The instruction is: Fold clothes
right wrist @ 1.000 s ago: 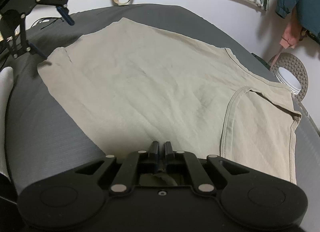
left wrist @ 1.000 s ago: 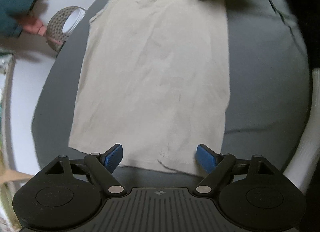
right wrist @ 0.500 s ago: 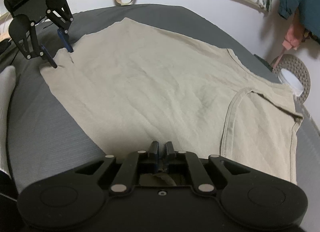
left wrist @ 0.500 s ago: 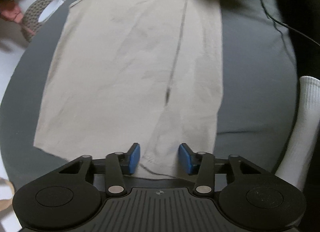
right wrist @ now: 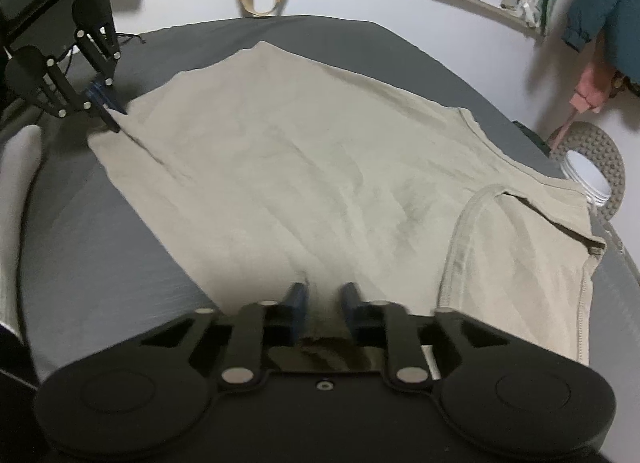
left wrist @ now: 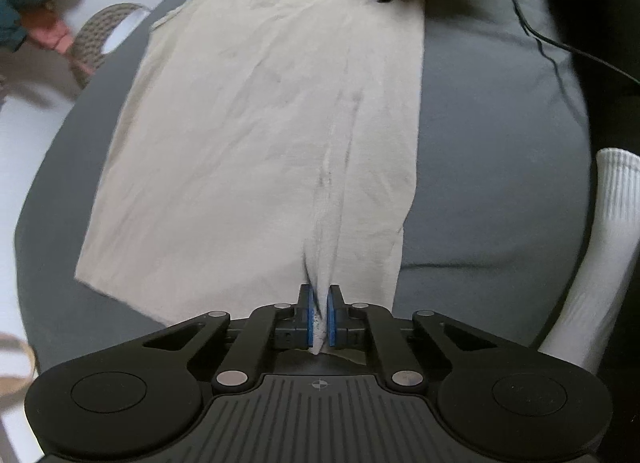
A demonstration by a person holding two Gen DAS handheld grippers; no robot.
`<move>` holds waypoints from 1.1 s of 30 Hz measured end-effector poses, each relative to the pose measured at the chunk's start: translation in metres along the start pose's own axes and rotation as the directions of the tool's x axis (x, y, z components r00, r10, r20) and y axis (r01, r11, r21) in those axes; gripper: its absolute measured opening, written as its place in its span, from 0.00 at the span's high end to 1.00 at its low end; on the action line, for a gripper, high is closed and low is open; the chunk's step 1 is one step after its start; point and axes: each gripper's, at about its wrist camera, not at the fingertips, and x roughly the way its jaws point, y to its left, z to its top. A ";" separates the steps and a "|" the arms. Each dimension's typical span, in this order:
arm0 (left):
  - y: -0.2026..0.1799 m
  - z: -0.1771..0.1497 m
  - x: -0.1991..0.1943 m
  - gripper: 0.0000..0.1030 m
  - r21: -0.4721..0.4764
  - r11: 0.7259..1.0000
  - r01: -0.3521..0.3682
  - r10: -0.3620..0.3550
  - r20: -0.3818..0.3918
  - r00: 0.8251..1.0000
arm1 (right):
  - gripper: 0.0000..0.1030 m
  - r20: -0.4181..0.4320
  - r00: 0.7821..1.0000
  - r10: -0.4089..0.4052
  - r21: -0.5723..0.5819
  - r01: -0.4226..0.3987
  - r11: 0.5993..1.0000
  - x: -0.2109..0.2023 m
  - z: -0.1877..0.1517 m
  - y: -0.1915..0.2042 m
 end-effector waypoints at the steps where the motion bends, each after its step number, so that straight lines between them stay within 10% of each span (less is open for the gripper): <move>1: -0.002 0.000 -0.003 0.94 -0.005 1.000 -0.011 0.011 0.005 1.000 | 0.92 0.006 1.000 0.001 -0.013 -0.001 1.000 -0.002 0.000 0.002; 20: -0.005 0.004 -0.023 0.94 -0.011 0.949 -0.315 0.315 0.027 0.949 | 0.96 0.224 0.945 -0.239 -0.165 0.279 0.946 -0.033 0.015 0.029; 33: 0.018 0.031 -0.022 0.94 -0.048 0.822 -0.567 0.568 0.017 0.823 | 0.96 0.239 0.896 -0.375 -0.107 0.408 0.907 -0.004 0.068 -0.004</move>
